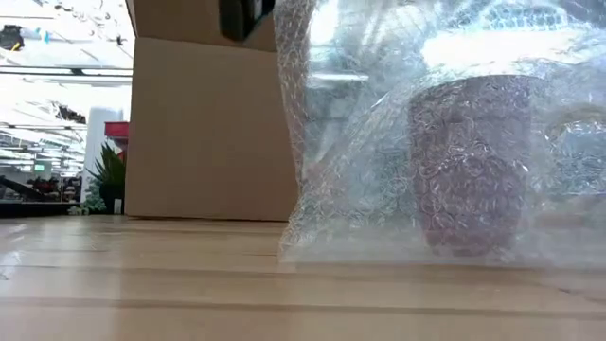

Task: Wrap mug
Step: Wrap the purple mug with the bubble wrap

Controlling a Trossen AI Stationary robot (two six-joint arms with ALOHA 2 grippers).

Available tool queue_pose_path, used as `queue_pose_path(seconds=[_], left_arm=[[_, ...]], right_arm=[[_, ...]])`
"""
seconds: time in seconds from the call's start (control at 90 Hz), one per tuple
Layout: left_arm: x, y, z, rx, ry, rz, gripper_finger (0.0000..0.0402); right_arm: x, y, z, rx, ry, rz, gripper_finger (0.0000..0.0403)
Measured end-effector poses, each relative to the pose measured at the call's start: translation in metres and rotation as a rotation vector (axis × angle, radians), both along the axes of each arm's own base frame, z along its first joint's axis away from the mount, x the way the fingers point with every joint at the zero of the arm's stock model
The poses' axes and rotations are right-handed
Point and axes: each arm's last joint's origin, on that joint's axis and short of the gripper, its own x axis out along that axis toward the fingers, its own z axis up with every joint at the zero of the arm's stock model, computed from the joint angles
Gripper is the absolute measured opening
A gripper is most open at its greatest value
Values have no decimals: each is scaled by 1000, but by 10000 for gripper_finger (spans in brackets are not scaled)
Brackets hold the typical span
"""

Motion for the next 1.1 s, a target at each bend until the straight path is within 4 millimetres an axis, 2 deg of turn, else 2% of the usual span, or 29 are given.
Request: queue_pose_path(seconds=[0.133,0.311,0.456,0.578,0.8,1.1], left_arm=[[24,-8,-22,-4,26,-7,76],[54,-28,-26,14,40,23,39],[71,-25,-41,89,162,128,16],[76,-15,-42,92,186,213,3],[84,2,-44,99,204,253,0],[83,8,-48,138,239,270,0]], right_arm=[[-1,0,-1,-1,15,28,0],[-2,0,-1,4,30,38,0],[-3,2,-2,22,39,58,0],[-6,10,-1,61,40,65,0],[-17,30,-1,110,46,74,0],[-9,57,-33,79,157,86,0]])
